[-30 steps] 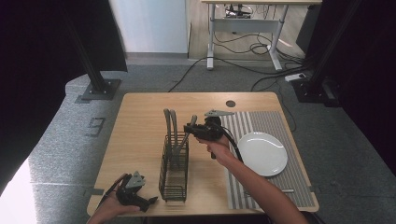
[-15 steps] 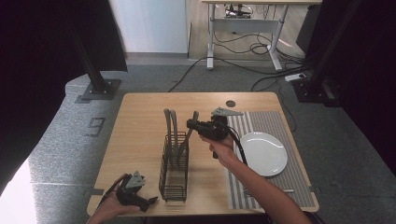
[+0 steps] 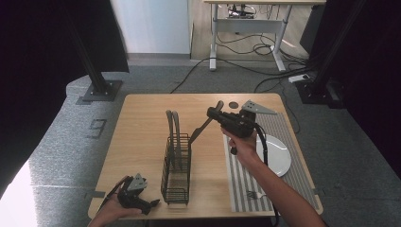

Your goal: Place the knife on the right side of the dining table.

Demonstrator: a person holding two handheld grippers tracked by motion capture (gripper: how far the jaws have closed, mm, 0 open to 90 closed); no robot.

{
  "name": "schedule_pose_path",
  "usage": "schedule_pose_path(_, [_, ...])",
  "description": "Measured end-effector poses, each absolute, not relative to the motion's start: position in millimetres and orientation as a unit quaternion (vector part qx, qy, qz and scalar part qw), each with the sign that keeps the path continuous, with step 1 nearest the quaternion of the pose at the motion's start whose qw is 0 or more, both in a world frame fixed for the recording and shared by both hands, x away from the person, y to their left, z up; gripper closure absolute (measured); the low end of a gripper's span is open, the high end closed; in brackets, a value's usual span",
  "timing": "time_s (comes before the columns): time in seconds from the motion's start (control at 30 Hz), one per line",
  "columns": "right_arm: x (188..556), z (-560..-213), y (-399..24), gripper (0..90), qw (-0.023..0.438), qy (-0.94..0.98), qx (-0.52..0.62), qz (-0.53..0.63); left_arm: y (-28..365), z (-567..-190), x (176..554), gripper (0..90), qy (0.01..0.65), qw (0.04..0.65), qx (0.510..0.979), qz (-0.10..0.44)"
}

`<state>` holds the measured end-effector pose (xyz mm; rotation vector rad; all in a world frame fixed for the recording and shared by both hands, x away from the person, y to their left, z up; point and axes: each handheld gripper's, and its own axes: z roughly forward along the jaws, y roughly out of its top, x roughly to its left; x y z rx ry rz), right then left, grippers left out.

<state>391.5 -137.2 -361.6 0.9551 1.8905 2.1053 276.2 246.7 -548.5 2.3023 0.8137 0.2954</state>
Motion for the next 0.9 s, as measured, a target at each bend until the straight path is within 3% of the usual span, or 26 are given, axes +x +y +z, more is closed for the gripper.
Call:
schedule_pose_path(0.37, [394.3, -365.5, -164.8, 82.8, 0.097, 0.613, 0.341, 0.706, 246.7, -548.6, 276.2, 0.0, 0.312, 0.335, 0.882, 0.113])
schedule_pose_path(0.9, [416.9, -408.5, -164.6, 82.7, 0.106, 0.633, 0.383, 0.664, 246.6, -548.6, 276.2, 0.0, 0.312, 0.335, 0.882, 0.113])
